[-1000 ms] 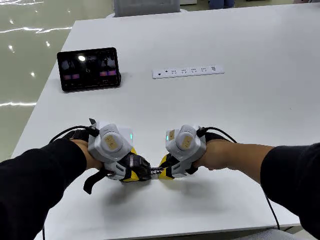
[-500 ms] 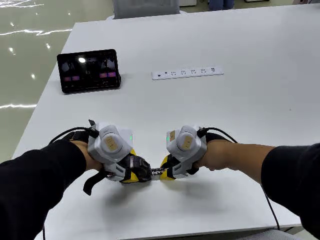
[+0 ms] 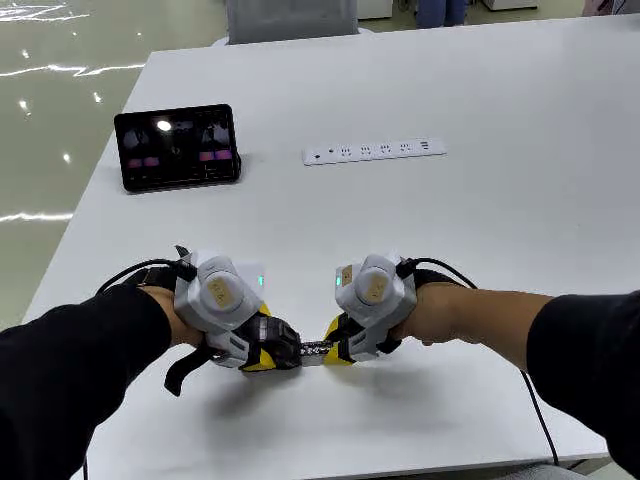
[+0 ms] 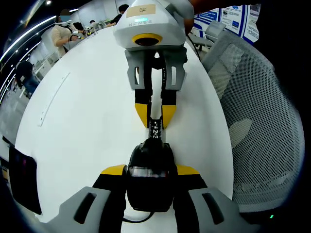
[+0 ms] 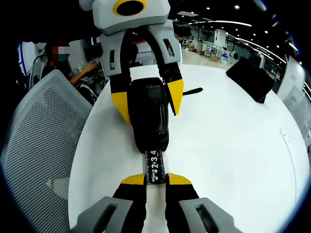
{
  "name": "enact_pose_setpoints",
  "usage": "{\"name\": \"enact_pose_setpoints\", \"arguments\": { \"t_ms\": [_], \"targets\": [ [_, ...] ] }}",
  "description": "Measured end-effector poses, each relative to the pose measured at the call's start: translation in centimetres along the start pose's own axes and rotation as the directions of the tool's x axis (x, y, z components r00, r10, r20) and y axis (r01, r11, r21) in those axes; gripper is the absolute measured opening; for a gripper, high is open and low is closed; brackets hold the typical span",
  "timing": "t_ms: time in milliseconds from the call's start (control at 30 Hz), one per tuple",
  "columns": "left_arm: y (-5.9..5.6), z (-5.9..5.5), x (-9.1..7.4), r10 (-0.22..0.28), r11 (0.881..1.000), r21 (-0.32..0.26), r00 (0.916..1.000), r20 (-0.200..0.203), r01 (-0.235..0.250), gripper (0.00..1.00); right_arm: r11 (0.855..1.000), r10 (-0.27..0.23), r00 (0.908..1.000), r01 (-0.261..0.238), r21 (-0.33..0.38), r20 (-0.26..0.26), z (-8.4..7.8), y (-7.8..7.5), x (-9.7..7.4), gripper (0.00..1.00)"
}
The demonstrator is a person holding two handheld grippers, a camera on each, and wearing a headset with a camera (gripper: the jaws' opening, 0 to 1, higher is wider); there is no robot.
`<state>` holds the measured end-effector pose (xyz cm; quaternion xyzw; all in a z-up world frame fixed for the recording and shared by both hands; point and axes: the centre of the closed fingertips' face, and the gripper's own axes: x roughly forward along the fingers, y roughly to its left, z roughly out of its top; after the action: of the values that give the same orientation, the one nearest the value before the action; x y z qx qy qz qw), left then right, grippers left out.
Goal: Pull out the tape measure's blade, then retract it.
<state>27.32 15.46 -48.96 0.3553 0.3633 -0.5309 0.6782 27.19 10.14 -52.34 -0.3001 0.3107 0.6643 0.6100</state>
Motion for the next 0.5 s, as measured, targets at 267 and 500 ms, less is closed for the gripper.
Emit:
{"name": "enact_pose_setpoints", "arguments": {
  "t_ms": [267,500],
  "targets": [
    [0.03,0.03,0.05,-0.001,1.0,0.005,1.0,0.002,0.001,0.31,1.0,0.003,1.0,-0.003,-0.001,-0.006,-0.26,-0.01,-0.27,0.11],
    [0.07,0.03,0.03,0.001,1.0,0.002,1.0,0.004,-0.001,0.31,1.0,0.001,0.9998,-0.001,-0.004,-0.018,-0.71,-0.14,-0.65,0.11]
  ]
}}
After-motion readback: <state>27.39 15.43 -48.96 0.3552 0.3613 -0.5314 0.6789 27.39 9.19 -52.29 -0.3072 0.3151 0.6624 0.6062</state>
